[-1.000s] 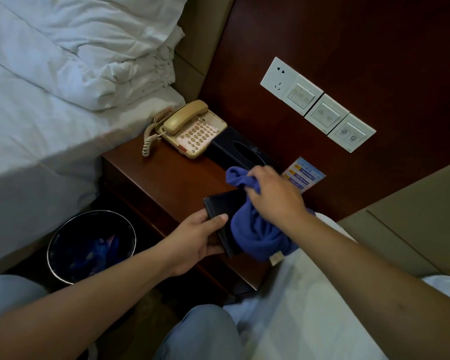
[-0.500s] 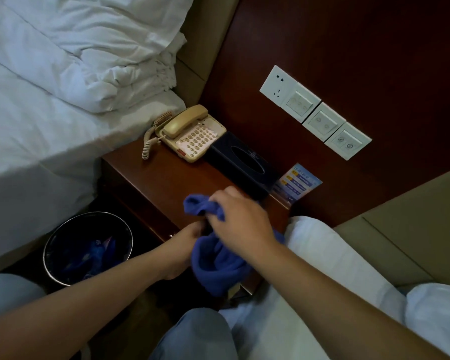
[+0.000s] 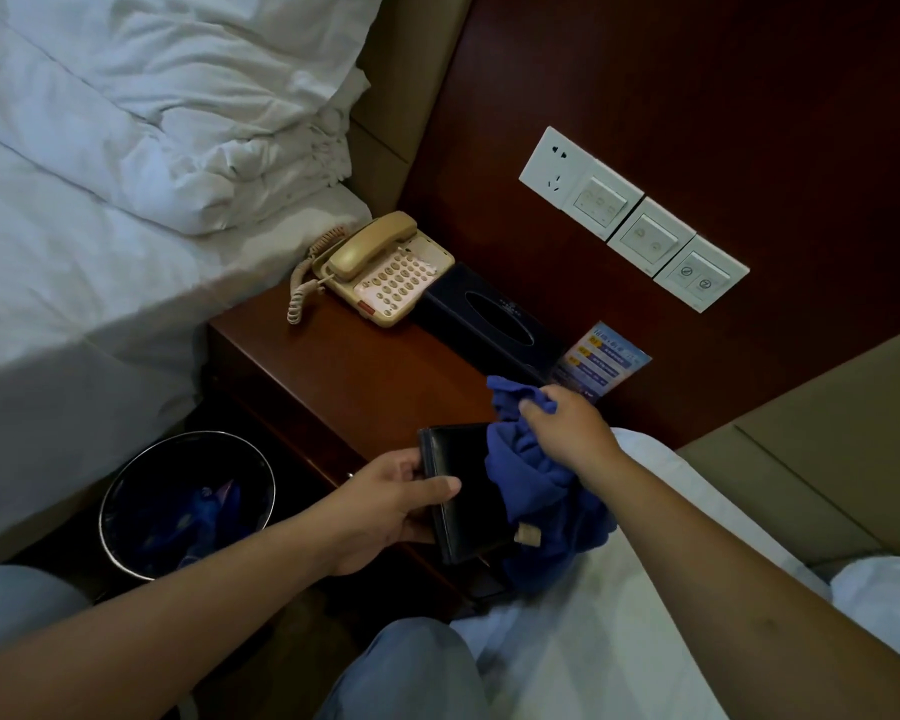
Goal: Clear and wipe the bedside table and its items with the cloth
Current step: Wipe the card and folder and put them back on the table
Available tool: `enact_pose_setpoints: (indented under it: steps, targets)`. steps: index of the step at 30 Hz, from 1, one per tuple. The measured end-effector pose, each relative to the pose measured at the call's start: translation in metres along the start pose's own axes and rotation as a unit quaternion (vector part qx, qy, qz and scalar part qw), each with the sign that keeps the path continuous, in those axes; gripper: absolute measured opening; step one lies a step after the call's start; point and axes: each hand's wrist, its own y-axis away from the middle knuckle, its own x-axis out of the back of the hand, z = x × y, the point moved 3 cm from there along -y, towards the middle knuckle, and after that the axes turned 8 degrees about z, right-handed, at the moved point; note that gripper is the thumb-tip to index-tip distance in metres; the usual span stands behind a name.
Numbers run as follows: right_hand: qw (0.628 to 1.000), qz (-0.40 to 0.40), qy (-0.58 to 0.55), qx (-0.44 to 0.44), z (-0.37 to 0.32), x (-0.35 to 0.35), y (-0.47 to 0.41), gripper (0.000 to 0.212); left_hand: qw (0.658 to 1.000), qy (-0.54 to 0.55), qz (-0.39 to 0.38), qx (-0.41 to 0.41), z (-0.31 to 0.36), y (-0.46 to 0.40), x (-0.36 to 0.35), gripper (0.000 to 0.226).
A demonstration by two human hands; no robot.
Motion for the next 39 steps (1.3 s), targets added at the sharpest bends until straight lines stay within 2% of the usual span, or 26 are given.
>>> enact_pose_setpoints:
  steps: [4,6,8,11,14,17,21,23,27,30,32,35,37,39]
  targets:
    - [0.994,-0.023,-0.064,-0.085,0.014,0.001,-0.006,0.03,1.0,-0.002,0.018,-0.003,0.006,-0.004,0.001,0.036]
    - [0.988,-0.045,-0.093,-0.118,0.026,-0.001,0.001,0.025,0.999,-0.002,0.033,-0.017,0.015,-0.008,0.003,0.035]
    - [0.98,-0.061,-0.13,-0.138,0.038,-0.005,0.016,0.019,0.999,0.004,0.045,-0.026,0.026,-0.013,0.003,0.034]
    - [0.967,-0.089,-0.18,-0.156,0.054,-0.004,0.04,0.019,0.998,0.003,0.055,-0.019,0.029,-0.015,0.0,0.033]
    - [0.975,-0.12,-0.116,-0.144,0.075,0.006,0.055,0.019,0.997,-0.03,0.069,-0.007,0.016,-0.012,-0.01,0.032]
    - [0.986,-0.11,-0.026,-0.122,0.104,0.023,0.072,0.026,0.995,-0.051,0.08,0.009,-0.002,-0.005,-0.04,0.031]
    - [0.98,-0.14,0.094,-0.1,0.138,0.049,0.115,0.032,0.993,-0.062,0.103,0.017,-0.01,0.008,-0.093,0.032]
    - [0.962,-0.208,0.141,-0.103,0.155,0.058,0.144,0.035,0.991,-0.064,0.113,0.02,-0.008,0.017,-0.119,0.034]
    - [0.9,-0.348,0.219,-0.143,0.184,0.066,0.207,0.044,0.988,-0.097,0.121,0.024,-0.013,0.042,-0.168,0.032]
    - [0.879,-0.381,0.238,-0.157,0.196,0.075,0.242,0.052,0.987,-0.106,0.121,0.02,-0.022,0.062,-0.197,0.023]
    - [0.895,-0.343,0.252,-0.129,0.202,0.083,0.25,0.063,0.987,-0.098,0.122,0.019,-0.028,0.073,-0.211,0.016]
    - [0.948,-0.189,0.252,-0.047,0.208,0.097,0.248,0.071,0.989,-0.06,0.13,0.03,-0.034,0.086,-0.226,0.016]
    - [0.978,-0.09,0.185,-0.001,0.207,0.105,0.25,0.075,0.989,-0.03,0.134,0.048,-0.034,0.093,-0.234,0.018]
    - [0.99,-0.041,0.125,0.043,0.203,0.109,0.254,0.071,0.989,0.001,0.129,0.075,-0.033,0.098,-0.24,0.024]
